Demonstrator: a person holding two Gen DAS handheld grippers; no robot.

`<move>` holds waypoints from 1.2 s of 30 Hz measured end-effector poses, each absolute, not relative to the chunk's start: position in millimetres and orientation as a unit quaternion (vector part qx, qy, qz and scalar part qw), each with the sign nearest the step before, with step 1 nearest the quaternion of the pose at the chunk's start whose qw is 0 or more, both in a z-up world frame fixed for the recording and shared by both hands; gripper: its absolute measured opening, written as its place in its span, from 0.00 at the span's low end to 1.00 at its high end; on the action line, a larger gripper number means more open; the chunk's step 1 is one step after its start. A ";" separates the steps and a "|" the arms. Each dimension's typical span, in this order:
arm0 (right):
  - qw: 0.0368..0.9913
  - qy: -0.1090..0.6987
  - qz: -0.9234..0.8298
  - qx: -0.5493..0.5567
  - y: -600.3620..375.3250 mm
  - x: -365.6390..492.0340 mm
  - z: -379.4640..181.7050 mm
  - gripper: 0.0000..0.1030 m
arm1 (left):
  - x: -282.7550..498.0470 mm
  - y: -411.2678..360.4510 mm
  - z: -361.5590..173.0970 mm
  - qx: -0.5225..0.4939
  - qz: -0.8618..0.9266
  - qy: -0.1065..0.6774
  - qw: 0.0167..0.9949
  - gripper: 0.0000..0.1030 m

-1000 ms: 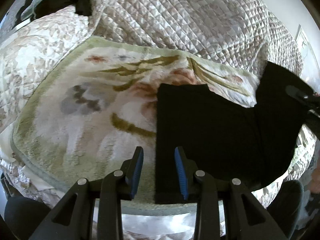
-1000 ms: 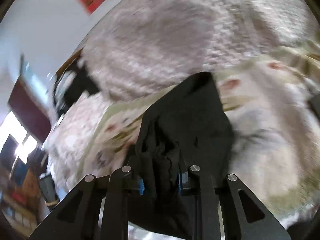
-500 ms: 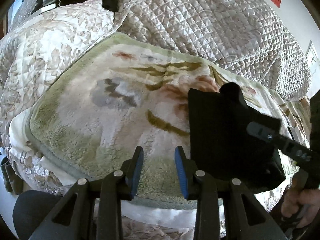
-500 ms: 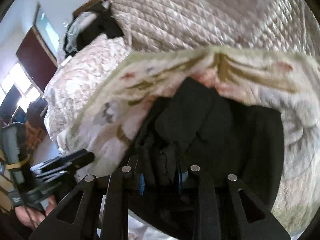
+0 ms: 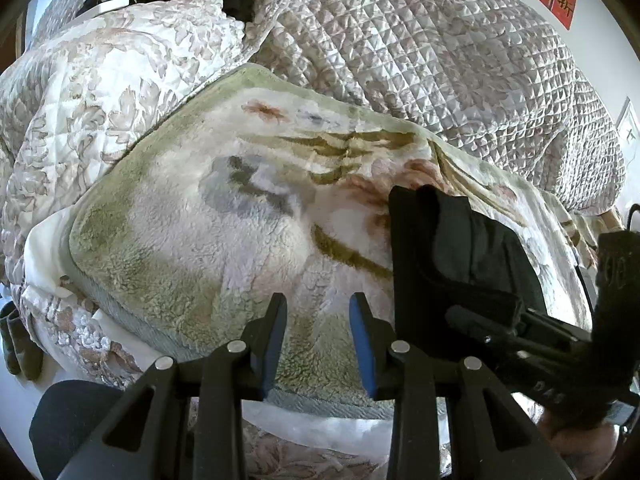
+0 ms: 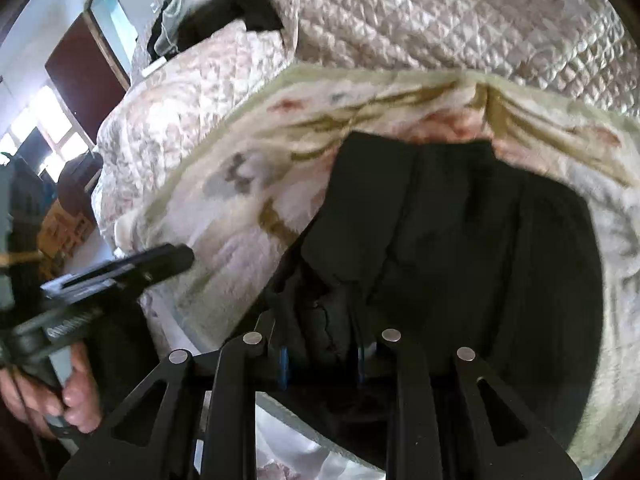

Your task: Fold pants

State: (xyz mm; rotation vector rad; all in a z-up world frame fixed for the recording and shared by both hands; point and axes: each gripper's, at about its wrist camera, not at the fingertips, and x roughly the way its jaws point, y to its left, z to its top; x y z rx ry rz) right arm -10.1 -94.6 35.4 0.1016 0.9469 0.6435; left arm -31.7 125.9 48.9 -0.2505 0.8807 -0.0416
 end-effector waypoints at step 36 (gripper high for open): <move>0.859 0.403 0.279 0.150 -204.5 -9.6 45.4 0.21 | 7.8 46.4 75.6 -0.072 -0.097 0.415 0.902 0.35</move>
